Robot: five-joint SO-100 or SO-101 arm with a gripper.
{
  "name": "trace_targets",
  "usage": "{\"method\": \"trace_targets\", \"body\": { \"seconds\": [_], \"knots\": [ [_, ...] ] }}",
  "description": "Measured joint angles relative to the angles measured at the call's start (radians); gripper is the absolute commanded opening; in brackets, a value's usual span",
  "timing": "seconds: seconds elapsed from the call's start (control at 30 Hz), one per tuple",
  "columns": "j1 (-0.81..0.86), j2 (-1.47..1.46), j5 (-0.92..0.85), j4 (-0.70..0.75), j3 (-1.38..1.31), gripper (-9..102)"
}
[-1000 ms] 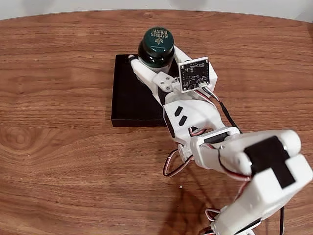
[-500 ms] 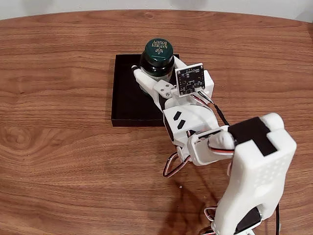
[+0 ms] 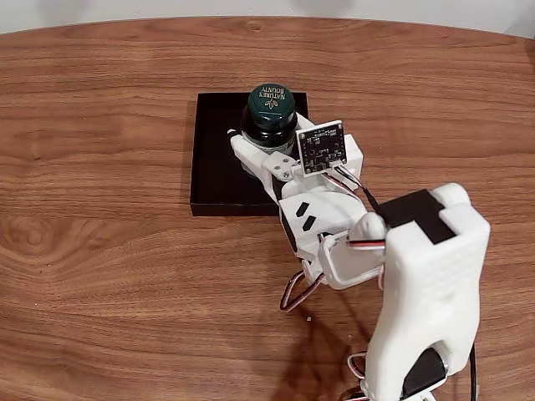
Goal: Pick up the pill bottle and place it in the black box.
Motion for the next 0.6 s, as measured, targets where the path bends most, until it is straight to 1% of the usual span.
{"method": "trace_targets", "body": {
  "seconds": [0.23,0.6],
  "knots": [
    [-0.018,-0.049,-0.002,-0.003,-0.051,20],
    [-0.025,-0.147,-0.009,-0.06,-0.121,21]
  ]
}}
